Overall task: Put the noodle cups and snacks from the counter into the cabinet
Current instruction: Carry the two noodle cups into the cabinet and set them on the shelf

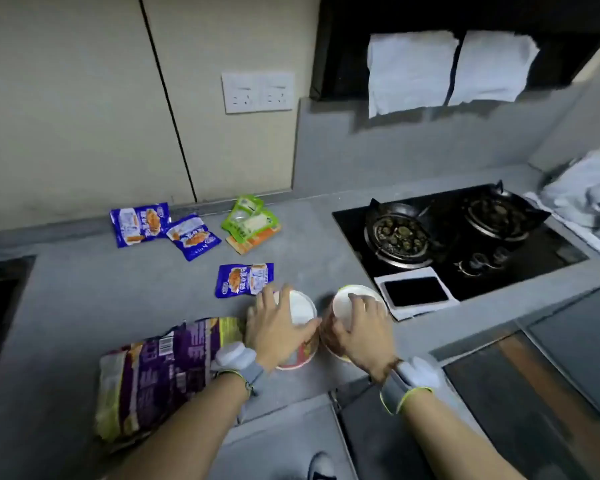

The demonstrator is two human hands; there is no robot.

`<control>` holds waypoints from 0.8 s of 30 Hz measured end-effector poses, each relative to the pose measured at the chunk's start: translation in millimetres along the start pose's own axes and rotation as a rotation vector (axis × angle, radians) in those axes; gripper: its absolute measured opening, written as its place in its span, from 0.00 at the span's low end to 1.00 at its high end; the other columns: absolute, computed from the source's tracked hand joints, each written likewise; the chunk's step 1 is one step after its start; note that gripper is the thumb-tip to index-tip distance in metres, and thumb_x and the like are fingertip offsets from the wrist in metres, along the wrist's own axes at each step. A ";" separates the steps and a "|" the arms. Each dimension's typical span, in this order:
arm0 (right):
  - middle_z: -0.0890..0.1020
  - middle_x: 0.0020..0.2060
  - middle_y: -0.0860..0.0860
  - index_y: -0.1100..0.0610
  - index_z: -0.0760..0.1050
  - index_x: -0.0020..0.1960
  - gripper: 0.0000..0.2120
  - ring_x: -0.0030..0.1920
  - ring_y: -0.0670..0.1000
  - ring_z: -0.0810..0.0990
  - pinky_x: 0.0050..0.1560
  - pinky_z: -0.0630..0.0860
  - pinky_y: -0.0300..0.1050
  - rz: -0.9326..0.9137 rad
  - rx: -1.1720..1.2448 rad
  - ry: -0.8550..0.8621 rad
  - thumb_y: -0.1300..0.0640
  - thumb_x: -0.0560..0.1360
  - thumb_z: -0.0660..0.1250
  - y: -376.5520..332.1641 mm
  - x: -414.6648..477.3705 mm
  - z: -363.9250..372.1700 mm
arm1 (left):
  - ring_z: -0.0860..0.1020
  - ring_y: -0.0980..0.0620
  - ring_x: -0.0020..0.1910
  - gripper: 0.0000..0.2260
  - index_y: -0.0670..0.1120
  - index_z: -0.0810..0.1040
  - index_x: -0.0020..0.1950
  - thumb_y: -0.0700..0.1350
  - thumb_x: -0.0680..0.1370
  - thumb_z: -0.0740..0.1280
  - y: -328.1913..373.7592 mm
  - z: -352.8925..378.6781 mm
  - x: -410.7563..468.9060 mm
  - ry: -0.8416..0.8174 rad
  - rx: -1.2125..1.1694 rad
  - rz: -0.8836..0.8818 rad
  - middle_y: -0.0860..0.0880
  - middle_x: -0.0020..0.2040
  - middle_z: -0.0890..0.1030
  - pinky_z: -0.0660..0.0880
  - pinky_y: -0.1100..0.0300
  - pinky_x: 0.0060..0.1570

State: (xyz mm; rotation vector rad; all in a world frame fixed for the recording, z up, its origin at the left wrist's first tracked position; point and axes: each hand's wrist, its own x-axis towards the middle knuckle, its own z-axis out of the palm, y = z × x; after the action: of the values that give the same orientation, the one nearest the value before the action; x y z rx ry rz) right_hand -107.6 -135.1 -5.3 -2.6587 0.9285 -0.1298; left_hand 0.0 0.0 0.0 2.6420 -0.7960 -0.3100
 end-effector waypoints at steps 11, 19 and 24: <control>0.68 0.72 0.63 0.60 0.63 0.75 0.46 0.72 0.66 0.65 0.62 0.65 0.63 -0.046 -0.218 -0.028 0.30 0.67 0.58 31.4 36.6 40.9 | 0.61 0.39 0.73 0.48 0.53 0.53 0.77 0.74 0.63 0.62 -4.6 55.9 26.1 0.014 0.311 -0.022 0.42 0.75 0.62 0.68 0.38 0.61; 0.66 0.73 0.62 0.57 0.62 0.74 0.45 0.70 0.66 0.65 0.60 0.70 0.64 0.015 -0.164 -0.007 0.30 0.66 0.58 31.7 5.4 20.2 | 0.57 0.43 0.73 0.44 0.57 0.55 0.76 0.67 0.65 0.68 -5.0 34.9 11.0 -0.135 0.156 0.115 0.45 0.74 0.59 0.63 0.43 0.65; 0.62 0.75 0.61 0.55 0.57 0.76 0.47 0.73 0.65 0.62 0.65 0.66 0.64 0.180 -0.184 -0.006 0.29 0.65 0.55 40.4 -107.2 15.7 | 0.56 0.44 0.74 0.43 0.58 0.58 0.75 0.66 0.63 0.69 -14.3 31.6 -55.5 -0.209 0.058 0.279 0.47 0.74 0.59 0.62 0.43 0.67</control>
State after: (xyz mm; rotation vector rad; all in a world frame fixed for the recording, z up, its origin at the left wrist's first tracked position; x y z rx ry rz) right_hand -212.6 -94.2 -31.3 -2.7204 1.2266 0.0062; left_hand -48.0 33.8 -28.8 2.5331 -1.2427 -0.4981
